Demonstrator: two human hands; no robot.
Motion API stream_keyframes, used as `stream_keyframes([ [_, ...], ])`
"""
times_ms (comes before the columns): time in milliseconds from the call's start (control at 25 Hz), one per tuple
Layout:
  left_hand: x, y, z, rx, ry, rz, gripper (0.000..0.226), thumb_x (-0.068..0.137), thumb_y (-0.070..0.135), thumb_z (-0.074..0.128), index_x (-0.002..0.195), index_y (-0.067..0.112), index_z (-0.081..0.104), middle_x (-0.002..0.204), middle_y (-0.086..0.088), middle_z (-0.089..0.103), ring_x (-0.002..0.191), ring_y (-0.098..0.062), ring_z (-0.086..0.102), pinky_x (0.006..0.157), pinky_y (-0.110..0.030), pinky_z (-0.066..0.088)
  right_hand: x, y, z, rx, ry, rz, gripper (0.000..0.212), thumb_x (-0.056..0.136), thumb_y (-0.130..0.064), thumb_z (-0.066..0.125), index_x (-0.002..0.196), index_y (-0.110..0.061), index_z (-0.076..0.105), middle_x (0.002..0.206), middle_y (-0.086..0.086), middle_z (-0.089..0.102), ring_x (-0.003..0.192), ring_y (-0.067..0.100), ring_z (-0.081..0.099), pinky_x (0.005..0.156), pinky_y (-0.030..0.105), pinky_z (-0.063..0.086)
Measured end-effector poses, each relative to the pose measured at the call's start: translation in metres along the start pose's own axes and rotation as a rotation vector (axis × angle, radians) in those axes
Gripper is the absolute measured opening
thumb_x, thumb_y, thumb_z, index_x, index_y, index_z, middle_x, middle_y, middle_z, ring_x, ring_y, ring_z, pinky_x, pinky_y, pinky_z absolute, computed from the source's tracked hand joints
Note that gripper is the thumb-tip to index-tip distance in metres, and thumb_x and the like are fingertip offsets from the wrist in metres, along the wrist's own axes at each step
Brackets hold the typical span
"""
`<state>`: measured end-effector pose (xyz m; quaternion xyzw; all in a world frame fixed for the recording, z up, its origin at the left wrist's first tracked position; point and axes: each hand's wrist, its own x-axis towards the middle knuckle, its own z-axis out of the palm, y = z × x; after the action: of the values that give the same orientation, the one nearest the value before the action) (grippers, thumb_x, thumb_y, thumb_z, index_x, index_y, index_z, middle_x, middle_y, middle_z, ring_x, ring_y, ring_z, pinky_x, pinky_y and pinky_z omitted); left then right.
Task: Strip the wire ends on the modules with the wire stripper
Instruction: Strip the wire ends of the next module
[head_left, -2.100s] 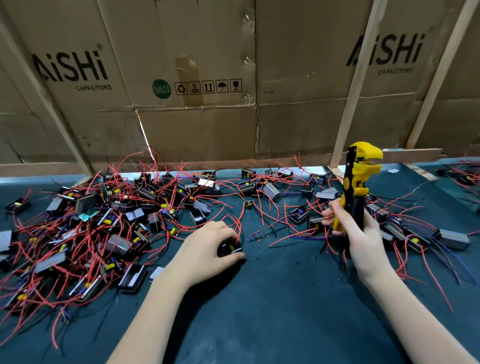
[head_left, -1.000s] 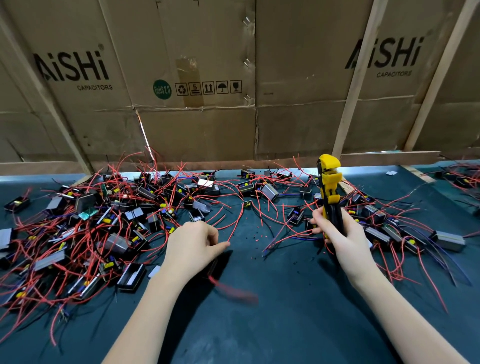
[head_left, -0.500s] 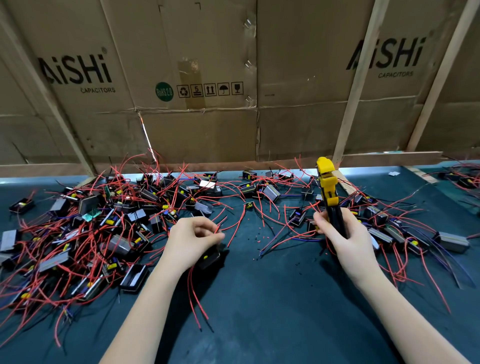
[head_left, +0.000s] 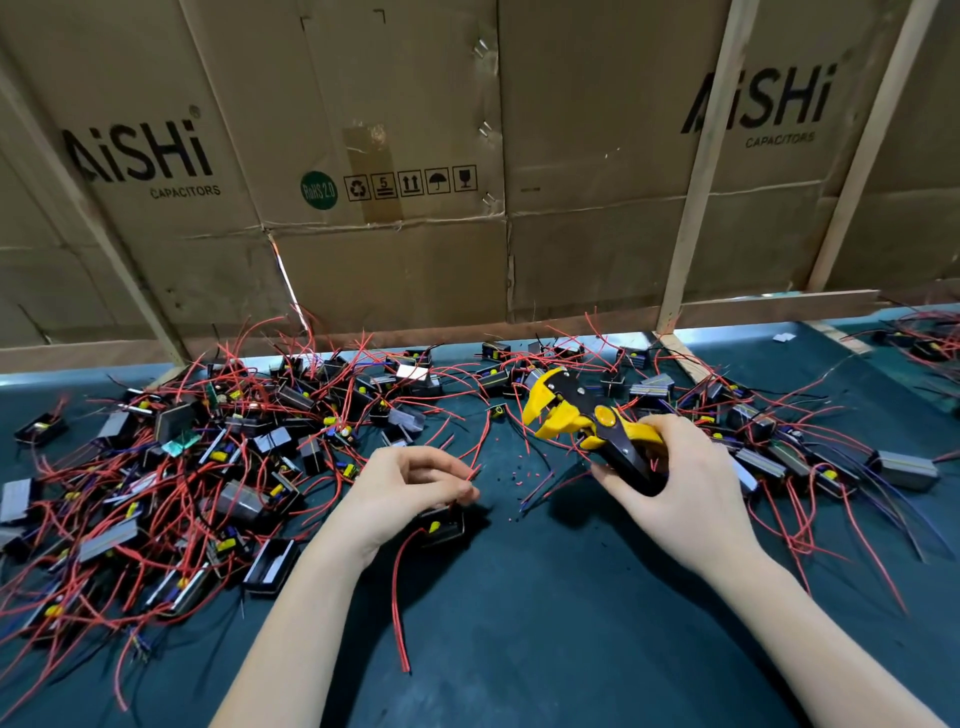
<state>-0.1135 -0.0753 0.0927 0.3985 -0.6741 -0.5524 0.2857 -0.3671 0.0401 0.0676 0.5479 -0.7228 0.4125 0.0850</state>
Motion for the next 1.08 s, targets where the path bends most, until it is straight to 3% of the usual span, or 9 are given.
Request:
stream_keyframes([
  [120,-0.001,-0.001,0.002,0.003,-0.005,0.018,0.008,0.083,-0.004,0.071,0.088,0.002,0.070,0.081,-0.012,0.074,0.076,-0.019,0.069,0.071,-0.018,0.054,-0.001,0.002,0.003,-0.157,-0.002,-0.062,0.063,0.074,-0.049,0.078,0.123,-0.014,0.059,0.104,0.001,0.064,0.100,0.026,0.058,0.084,0.042,0.042],
  [280,0.000,-0.001,0.008,-0.009,-0.030,0.060,0.009,0.085,-0.005,0.069,0.090,0.002,0.066,0.081,-0.012,0.073,0.077,-0.019,0.068,0.076,-0.019,0.055,-0.004,0.000,0.006,-0.330,0.058,-0.122,0.051,0.069,-0.049,0.080,0.099,-0.011,0.063,0.084,0.003,0.058,0.083,0.032,0.057,0.073,0.039,0.038],
  [440,0.001,-0.002,0.013,0.052,-0.085,0.070,0.008,0.089,-0.001,0.066,0.091,0.004,0.062,0.085,-0.010,0.077,0.086,-0.023,0.071,0.079,-0.023,0.052,-0.006,-0.002,0.008,-0.456,-0.006,-0.133,0.051,0.066,-0.052,0.077,0.091,-0.011,0.061,0.081,0.004,0.055,0.080,0.033,0.055,0.072,0.040,0.039],
  [560,0.001,-0.004,0.015,0.109,-0.111,0.069,0.007,0.090,0.003,0.066,0.094,0.005,0.060,0.084,-0.010,0.077,0.081,-0.023,0.066,0.079,-0.030,0.047,-0.008,-0.003,0.010,-0.496,-0.053,-0.154,0.053,0.063,-0.052,0.080,0.091,-0.010,0.062,0.082,0.005,0.057,0.080,0.033,0.055,0.072,0.041,0.040],
  [680,0.002,-0.006,0.018,0.102,-0.072,0.064,0.011,0.088,0.006,0.070,0.099,0.007,0.068,0.081,-0.008,0.077,0.077,-0.015,0.065,0.078,-0.026,0.051,-0.008,-0.005,0.010,-0.516,-0.072,-0.149,0.054,0.062,-0.051,0.081,0.091,-0.010,0.062,0.083,0.006,0.058,0.080,0.033,0.056,0.072,0.042,0.041],
  [840,0.003,-0.008,0.021,0.001,-0.028,0.060,0.008,0.082,0.005,0.076,0.089,0.009,0.076,0.081,-0.012,0.077,0.080,-0.017,0.073,0.079,-0.026,0.056,-0.007,-0.004,0.008,-0.521,-0.076,-0.142,0.053,0.061,-0.050,0.081,0.090,-0.011,0.061,0.083,0.006,0.057,0.080,0.033,0.055,0.071,0.041,0.040],
  [1080,0.004,-0.010,0.025,-0.016,0.004,0.079,0.003,0.082,0.004,0.075,0.083,0.006,0.074,0.078,-0.012,0.076,0.077,-0.017,0.073,0.079,-0.025,0.056,-0.009,-0.008,0.012,-0.494,-0.067,-0.173,0.055,0.061,-0.053,0.080,0.091,-0.011,0.062,0.083,0.005,0.057,0.079,0.032,0.055,0.071,0.041,0.041],
])
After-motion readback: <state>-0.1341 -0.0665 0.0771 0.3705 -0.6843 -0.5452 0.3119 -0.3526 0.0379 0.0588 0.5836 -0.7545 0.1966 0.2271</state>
